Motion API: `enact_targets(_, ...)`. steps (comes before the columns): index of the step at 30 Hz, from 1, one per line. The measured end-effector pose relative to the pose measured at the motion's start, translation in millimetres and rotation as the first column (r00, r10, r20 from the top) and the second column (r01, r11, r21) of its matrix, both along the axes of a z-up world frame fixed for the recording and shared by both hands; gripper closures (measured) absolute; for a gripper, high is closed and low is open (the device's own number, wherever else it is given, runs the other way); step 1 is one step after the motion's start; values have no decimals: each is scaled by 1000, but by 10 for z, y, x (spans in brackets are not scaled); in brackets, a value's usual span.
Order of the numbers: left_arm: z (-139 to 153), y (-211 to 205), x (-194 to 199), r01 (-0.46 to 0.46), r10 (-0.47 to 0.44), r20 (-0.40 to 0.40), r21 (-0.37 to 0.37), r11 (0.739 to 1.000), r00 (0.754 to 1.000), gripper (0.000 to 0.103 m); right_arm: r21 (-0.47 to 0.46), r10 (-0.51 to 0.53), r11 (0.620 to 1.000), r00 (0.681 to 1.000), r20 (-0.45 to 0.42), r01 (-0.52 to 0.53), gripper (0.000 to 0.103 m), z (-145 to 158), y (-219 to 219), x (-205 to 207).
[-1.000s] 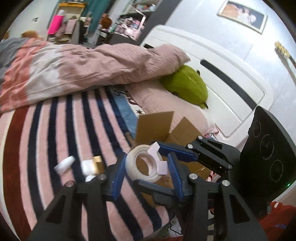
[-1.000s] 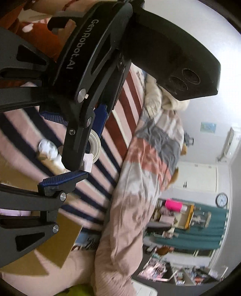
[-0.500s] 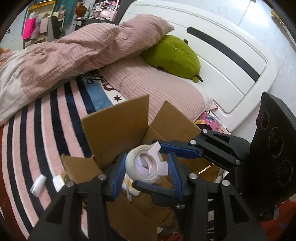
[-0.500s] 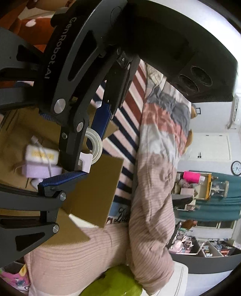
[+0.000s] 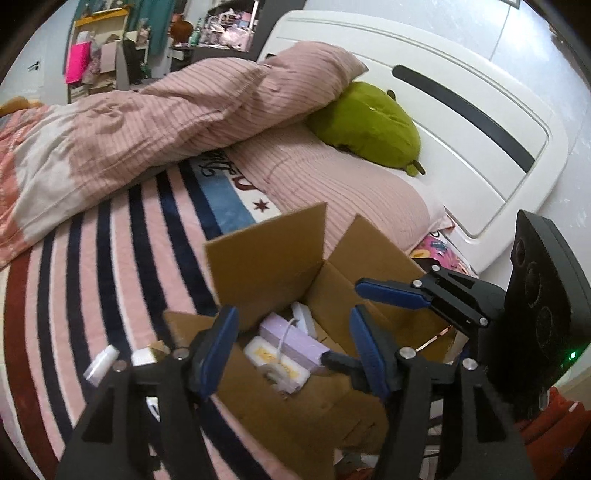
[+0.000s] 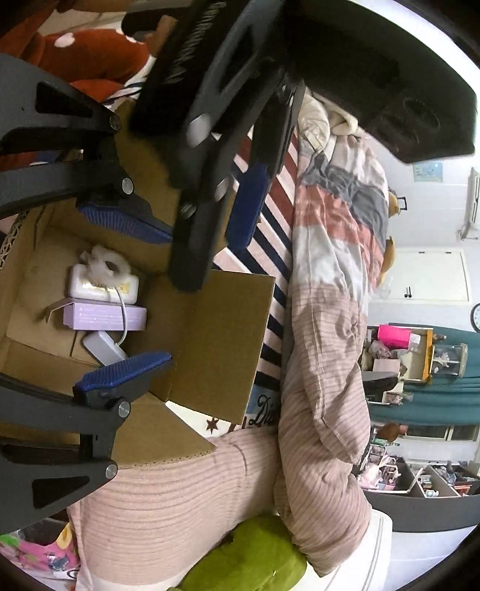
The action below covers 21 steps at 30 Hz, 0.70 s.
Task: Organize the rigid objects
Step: 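Carry the tape roll into the cardboard box and open the right gripper, then grasp the small white bottle on the bedspread with the right gripper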
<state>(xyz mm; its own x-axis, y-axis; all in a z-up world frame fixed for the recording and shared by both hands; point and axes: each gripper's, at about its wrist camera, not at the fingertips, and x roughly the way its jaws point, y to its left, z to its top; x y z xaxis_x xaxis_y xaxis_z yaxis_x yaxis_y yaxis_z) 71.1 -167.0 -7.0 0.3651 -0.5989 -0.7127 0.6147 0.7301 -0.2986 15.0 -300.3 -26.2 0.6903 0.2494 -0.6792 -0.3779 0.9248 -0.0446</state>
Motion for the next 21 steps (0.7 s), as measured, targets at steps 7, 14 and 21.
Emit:
enact_targets(7,67,455,-72,-90,90,38,-14,996,995,41,-3,2,1000,1000,7,-2,46,60,104,-12)
enact_targets(14,95,1169,-181,-218,220,80,-33,975,972,40,29,39,999,999,27,-40,46,194,462,3)
enact_targets(21,-106,1964,-267,-370,370,91,-16,929,925,40,57,157,986,988,-4,-157,46,190,1200,136)
